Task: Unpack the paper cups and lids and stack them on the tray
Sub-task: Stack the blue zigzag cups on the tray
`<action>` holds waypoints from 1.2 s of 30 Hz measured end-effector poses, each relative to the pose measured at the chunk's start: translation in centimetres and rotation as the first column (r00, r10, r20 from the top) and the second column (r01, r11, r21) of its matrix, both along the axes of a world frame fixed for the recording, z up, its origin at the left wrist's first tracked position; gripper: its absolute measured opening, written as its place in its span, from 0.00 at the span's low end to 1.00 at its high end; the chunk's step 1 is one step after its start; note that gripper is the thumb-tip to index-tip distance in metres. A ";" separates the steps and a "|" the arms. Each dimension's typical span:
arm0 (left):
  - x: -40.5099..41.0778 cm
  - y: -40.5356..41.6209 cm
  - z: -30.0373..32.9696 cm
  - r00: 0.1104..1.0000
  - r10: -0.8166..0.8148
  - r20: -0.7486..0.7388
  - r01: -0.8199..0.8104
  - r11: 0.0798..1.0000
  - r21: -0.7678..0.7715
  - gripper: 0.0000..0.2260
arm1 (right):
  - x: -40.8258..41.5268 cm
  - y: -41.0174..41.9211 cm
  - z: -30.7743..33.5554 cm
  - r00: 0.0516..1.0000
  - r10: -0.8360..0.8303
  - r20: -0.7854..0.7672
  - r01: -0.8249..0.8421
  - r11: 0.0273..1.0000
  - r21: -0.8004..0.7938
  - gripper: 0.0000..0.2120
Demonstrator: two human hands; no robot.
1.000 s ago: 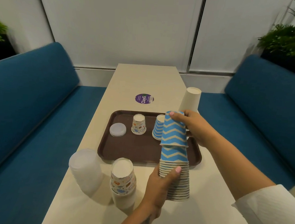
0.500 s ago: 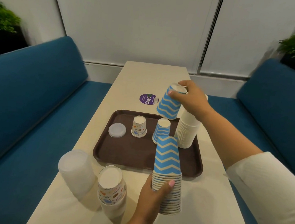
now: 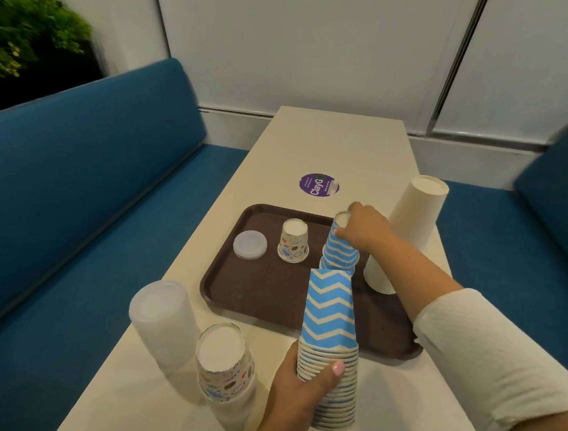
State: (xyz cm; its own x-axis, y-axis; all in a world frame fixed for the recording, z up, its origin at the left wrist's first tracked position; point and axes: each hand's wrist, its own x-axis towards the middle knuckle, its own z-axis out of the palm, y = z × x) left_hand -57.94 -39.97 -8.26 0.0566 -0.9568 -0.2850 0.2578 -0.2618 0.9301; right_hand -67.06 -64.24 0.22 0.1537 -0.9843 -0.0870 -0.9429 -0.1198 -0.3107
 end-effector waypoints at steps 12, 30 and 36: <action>-0.7 -1.8 1.2 1.000 0.019 -0.015 -0.020 0.999 -0.037 0.33 | -1.3 2.6 1.9 0.970 0.064 0.235 -0.019 0.982 -0.187 0.20; -1.5 -3.1 2.5 0.998 -0.005 0.057 0.007 0.999 -0.051 0.30 | -2.7 7.9 5.6 0.850 0.008 0.527 -0.191 0.937 0.293 0.25; -1.3 -2.5 2.4 0.997 -0.014 0.076 0.019 0.998 -0.063 0.31 | -2.6 7.4 6.8 0.836 -0.002 0.548 -0.195 0.933 0.302 0.27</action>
State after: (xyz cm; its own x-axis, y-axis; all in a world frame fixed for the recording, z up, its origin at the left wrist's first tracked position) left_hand -59.19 -42.43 -5.85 0.0596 -0.9740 -0.2187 0.1825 -0.2047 0.9616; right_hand -69.64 -56.86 7.03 0.3653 -0.8876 -0.2807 -0.6059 0.0022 -0.7955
